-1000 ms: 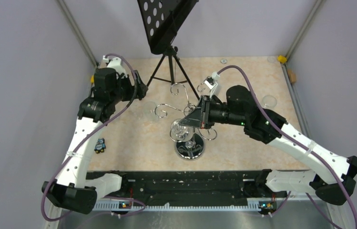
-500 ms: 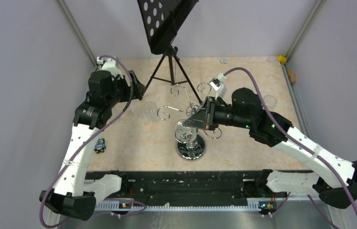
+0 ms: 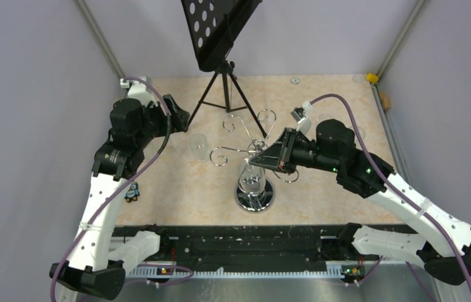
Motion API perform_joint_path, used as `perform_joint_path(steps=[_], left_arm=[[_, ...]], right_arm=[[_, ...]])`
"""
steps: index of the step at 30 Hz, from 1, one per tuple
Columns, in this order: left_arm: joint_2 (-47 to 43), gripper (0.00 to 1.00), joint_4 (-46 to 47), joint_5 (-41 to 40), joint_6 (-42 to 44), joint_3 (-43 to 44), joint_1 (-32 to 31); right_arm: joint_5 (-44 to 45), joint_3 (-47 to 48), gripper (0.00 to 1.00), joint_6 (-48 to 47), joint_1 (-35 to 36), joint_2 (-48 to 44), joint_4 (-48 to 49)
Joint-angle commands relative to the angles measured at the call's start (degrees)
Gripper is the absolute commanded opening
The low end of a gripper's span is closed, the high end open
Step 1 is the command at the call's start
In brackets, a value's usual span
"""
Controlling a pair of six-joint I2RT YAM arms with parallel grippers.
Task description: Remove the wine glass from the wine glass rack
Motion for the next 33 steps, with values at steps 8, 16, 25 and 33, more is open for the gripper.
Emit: perform_joint_path(steps=[8, 16, 25, 33], left_arm=[[-3.3, 0.84, 3.1, 1.0, -1.3, -0.5, 0.3], [-5.1, 0.84, 3.7, 0.7, -1.8, -1.1, 0.3], [-6.5, 0.84, 4.6, 1.9, -2.3, -1.1, 0.3], [-6.7, 0.84, 4.6, 2.2, -2.4, -0.5, 0.3]], right_arm=[[4.7, 1.1, 0.00, 10.2, -1.0, -4.1, -0.2], [3.5, 3.5, 0.00, 13.0, -1.0, -3.8, -6.3], [3.4, 5.5, 0.00, 13.9, -1.0, -5.2, -9.7], [2.3, 9.7, 0.00, 11.3, -1.0, -4.0, -11.9]])
